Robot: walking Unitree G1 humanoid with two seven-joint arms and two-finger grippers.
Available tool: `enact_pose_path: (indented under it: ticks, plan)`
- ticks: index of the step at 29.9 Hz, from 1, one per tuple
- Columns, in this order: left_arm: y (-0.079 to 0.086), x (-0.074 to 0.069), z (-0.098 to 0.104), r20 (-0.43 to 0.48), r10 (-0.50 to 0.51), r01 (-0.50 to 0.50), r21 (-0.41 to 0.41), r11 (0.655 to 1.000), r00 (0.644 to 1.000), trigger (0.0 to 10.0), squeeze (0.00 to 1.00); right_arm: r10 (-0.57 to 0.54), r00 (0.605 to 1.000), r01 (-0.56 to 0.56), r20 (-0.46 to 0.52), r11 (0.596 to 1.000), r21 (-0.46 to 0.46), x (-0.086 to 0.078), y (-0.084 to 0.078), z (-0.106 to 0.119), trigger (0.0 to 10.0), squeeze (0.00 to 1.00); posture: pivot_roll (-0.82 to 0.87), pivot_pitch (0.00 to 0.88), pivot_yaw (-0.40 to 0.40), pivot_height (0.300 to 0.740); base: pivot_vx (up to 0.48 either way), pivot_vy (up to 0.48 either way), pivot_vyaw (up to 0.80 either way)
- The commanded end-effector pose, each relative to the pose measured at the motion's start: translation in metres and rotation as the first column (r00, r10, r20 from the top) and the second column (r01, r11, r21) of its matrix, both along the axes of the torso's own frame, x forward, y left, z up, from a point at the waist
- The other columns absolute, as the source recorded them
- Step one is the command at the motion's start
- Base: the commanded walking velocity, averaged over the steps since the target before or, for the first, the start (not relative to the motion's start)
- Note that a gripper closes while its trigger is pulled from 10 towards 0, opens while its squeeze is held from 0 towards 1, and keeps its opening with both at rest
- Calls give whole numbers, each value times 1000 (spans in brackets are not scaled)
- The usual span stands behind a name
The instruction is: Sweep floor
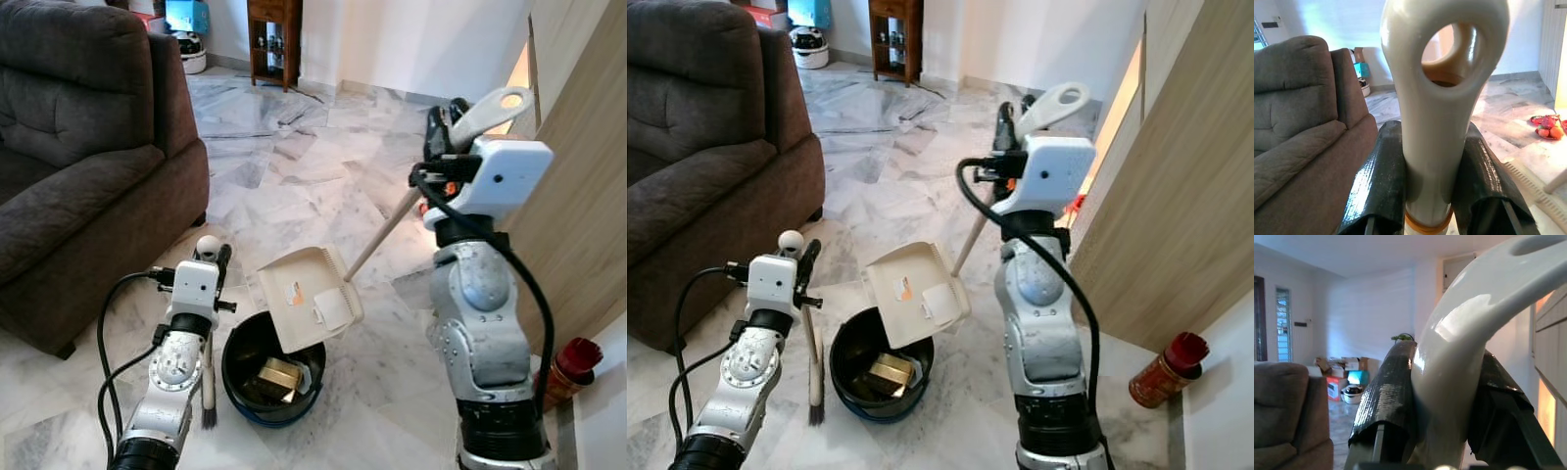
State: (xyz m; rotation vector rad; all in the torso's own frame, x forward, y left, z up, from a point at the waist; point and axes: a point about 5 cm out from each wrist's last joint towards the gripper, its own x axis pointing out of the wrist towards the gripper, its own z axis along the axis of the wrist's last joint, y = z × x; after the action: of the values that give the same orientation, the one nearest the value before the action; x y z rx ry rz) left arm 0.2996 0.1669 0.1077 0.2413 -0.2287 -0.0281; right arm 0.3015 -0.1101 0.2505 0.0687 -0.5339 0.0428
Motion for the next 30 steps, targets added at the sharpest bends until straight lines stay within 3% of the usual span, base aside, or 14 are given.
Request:
enact_pose_path:
  ticks: [1, 6, 17, 22, 28, 30]
  plan:
    - [-2, 1, 9, 50, -11, 10, 17, 1000, 999, 10000, 0, 27, 994, -30, 106, 999, 23, -11, 6, 17, 10000, 0, 52, 0, -46, 740, 0, 0, 0]
    - [0, 2, 11, 55, -8, 7, 17, 1000, 998, 10000, 0, 146, 983, -151, 110, 988, 43, -22, 29, 12, 10000, 0, 53, 0, -45, 740, 0, 0, 0]
    - [-1, 2, 11, 57, -12, 11, 16, 1000, 998, 10000, 0, 194, 965, -196, 176, 981, -5, -36, 41, 9, 10000, 0, 50, 0, -42, 740, 0, 0, 0]
    - [-1, 2, 12, 59, -12, 11, 16, 1000, 998, 10000, 0, 245, 948, -232, 205, 969, -85, -47, 61, 7, 10000, 0, 53, 0, -41, 740, 0, 0, 0]
    - [0, 2, 12, 59, -9, 8, 17, 1000, 998, 10000, 0, 276, 935, -248, 223, 958, -147, -52, 69, 6, 10000, 0, 51, 0, -43, 740, 0, 0, 0]
    - [0, 2, 11, 58, -8, 7, 16, 1000, 998, 10000, 0, 294, 926, -248, 236, 946, -209, -55, 73, 5, 10000, 0, 50, 0, -44, 740, 0, 0, 0]
